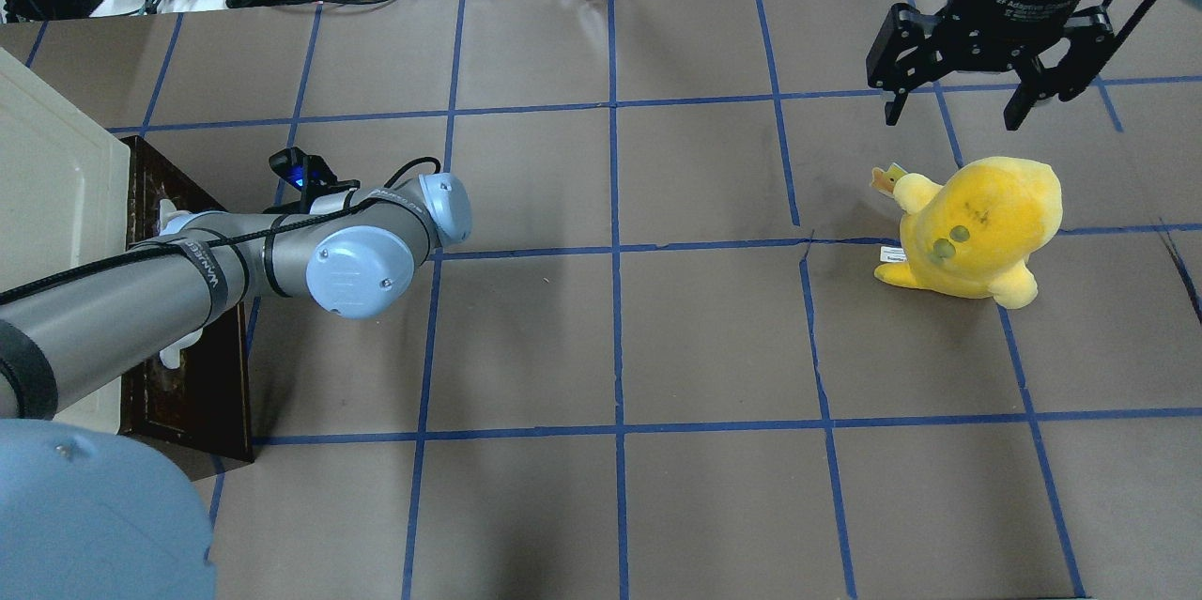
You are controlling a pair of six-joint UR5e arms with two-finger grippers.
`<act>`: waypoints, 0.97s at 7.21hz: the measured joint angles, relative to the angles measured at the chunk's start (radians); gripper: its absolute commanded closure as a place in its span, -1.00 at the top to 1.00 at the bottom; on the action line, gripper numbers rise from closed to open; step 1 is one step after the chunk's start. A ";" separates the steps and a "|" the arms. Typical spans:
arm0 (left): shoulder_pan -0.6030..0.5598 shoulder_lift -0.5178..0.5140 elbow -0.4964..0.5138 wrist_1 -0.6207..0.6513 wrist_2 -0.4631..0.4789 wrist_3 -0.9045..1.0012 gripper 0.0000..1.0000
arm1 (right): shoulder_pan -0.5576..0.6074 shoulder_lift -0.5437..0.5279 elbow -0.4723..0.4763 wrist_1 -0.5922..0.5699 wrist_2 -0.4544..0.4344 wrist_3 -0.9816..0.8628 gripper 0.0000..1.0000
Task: Pull drawer sideways
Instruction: 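Close the left gripper around the white drawer handle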
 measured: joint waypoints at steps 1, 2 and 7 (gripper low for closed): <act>0.000 0.000 0.000 0.000 -0.006 0.000 0.15 | 0.000 0.000 0.000 0.000 0.000 0.000 1.00; 0.000 -0.001 0.000 0.000 -0.011 0.000 0.03 | 0.000 0.000 0.000 0.000 0.000 0.000 1.00; 0.000 -0.001 0.001 0.001 -0.015 -0.006 -0.16 | 0.000 0.000 0.000 0.000 0.000 0.000 1.00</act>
